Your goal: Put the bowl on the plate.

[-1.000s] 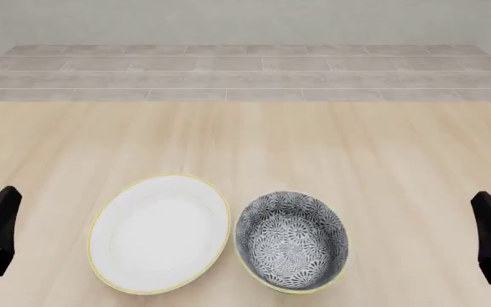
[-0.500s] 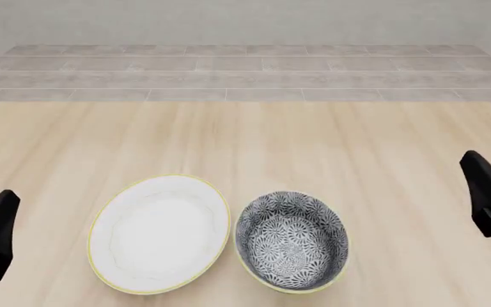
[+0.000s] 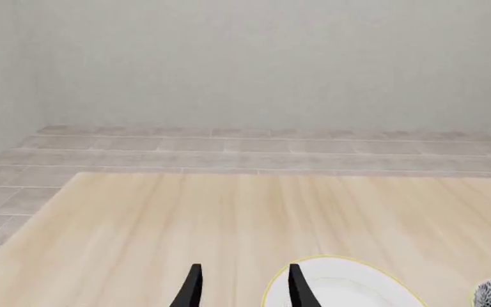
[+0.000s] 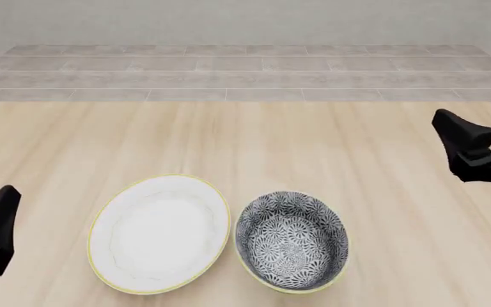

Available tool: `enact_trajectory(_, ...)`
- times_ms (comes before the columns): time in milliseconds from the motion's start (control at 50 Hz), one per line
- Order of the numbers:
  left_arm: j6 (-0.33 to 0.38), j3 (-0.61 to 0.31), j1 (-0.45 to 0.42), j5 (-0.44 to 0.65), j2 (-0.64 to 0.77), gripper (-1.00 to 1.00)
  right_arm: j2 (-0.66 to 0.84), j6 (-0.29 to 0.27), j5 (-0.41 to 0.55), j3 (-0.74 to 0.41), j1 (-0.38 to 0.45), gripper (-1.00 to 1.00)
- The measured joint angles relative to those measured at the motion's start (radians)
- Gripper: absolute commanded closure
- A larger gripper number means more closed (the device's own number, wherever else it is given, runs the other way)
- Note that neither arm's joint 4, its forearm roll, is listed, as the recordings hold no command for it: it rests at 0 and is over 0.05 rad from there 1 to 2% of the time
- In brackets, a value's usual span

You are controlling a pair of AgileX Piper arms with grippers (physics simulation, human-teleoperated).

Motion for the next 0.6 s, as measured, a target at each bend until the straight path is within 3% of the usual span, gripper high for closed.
enact_trajectory(600, -0.004, -0.014, 0.007, -0.038, 0.043, -1.00, 0.230, 0.010, 0.124, -0.214, 0.156, -1.00)
